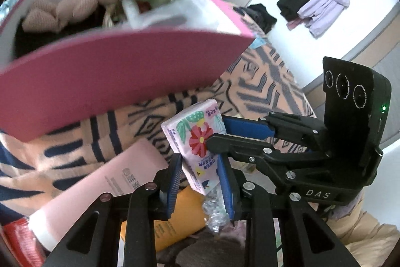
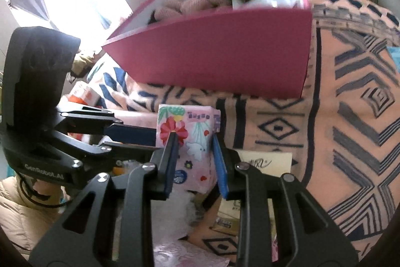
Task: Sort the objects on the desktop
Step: 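Carry the pink tissue pack with the right gripper over the pink box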
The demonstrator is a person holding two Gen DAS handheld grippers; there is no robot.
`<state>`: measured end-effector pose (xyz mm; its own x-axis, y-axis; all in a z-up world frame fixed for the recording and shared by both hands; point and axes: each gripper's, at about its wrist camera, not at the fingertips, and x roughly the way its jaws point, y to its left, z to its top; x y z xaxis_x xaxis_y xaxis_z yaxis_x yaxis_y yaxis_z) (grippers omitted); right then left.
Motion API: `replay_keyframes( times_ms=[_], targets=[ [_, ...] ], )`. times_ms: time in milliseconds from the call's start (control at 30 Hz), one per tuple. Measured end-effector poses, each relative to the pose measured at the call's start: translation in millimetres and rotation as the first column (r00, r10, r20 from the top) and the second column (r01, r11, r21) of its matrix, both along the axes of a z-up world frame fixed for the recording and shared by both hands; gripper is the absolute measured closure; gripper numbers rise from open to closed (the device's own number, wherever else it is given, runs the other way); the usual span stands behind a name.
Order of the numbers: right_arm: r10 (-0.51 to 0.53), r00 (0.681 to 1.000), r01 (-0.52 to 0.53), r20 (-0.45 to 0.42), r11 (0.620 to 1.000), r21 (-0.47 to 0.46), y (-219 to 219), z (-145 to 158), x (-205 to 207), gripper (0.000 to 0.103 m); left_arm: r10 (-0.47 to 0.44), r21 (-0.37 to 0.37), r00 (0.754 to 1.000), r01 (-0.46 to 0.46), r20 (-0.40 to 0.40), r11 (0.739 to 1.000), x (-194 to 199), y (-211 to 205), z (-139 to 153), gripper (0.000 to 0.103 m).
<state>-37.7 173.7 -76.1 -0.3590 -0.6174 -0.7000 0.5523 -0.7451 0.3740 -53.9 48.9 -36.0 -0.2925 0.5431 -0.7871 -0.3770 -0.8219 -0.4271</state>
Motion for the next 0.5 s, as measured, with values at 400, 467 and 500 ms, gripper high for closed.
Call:
replay_keyframes(
  times_ms=[400, 467, 500],
  targets=[
    [-0.012, 0.993, 0.009, -0.118, 1.000, -0.023, -3.3, 45.6, 10.7, 0.072, -0.003, 0.008, 0.994, 0.004, -0.114, 1.000, 5.0, -0.4, 43.6, 0.075],
    [-0.013, 0.991, 0.010, -0.136, 1.000, -0.023, -3.6, 52.2, 11.0, 0.072, -0.006, 0.007, 0.991, 0.007, -0.130, 1.000, 5.8, -2.1, 47.9, 0.075],
    [-0.014, 0.990, 0.011, -0.143, 1.000, -0.022, -3.8, 53.0, 9.3, 0.072, -0.005, 0.010, 0.991, 0.007, -0.135, 1.000, 6.5, -4.2, 49.2, 0.074]
  ],
)
